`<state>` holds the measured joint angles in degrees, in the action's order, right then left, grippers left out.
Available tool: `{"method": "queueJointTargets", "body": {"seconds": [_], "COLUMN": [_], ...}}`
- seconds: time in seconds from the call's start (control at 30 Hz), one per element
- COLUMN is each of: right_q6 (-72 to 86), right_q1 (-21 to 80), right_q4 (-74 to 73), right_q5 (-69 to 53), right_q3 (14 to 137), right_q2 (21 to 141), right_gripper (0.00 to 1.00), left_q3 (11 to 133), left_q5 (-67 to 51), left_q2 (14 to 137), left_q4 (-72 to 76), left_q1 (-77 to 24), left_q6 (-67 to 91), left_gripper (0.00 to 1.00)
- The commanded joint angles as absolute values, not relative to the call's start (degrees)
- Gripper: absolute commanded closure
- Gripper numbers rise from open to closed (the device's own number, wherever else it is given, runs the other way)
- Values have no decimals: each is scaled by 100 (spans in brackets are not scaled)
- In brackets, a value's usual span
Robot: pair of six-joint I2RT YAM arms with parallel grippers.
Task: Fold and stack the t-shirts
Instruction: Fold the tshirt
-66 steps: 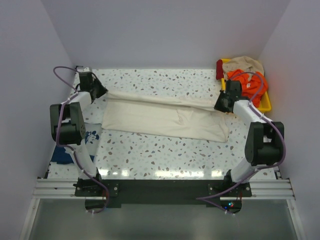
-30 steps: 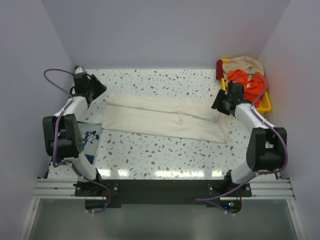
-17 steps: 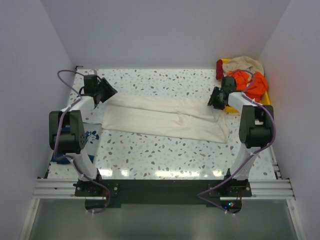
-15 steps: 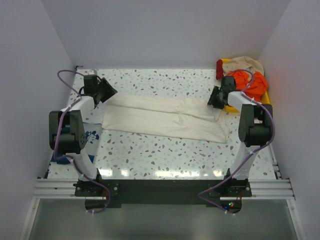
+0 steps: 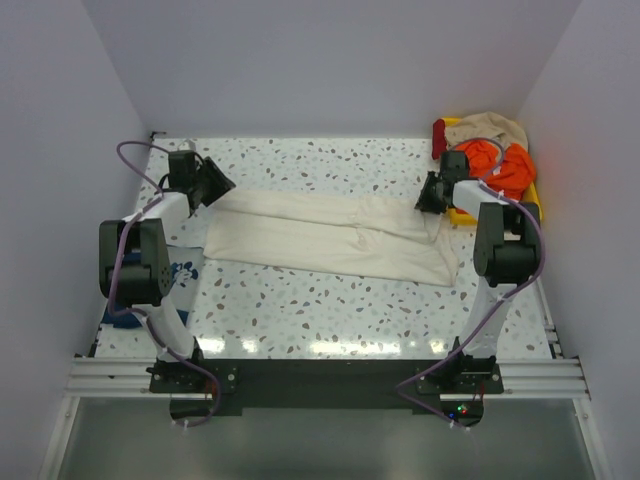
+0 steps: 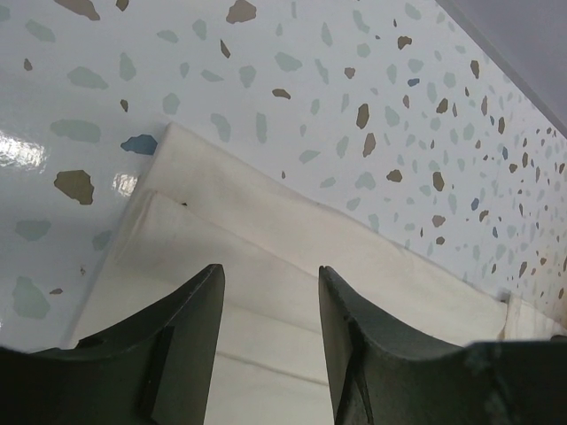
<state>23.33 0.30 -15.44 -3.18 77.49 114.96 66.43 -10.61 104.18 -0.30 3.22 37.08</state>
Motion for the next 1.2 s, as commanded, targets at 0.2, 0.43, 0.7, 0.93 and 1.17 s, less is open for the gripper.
{"method": "queueJointTargets", "body": {"seconds": [0.2,0.43,0.7,0.93,1.17], "right_q6": [2531,2672,2725,2698,2698], "right_q1": [26,35,62,228,509], "right_q4": [-1231,-1108,-1081,-1274,-1511], "right_q5": [-799,-1195,-1608,-1846,-1846], "right_q3": [7700,7313,6347,5206,4044], "right_q2": [11101,10565,9590,8325,6893], "right_gripper": [86,98,100,100,100], "left_q3": [6794,6820,7250,7462,7550], "left_q5": [-1081,-1063,-1011,-1055,-1099], "left_q2": [10555,10705,11021,11294,11434], "left_q4": [229,281,159,202,237], "left_q1": [325,325,316,325,325], "left_q6": [3876,3955,4008,4096,4113], "left_gripper": [49,50,50,51,52]}}
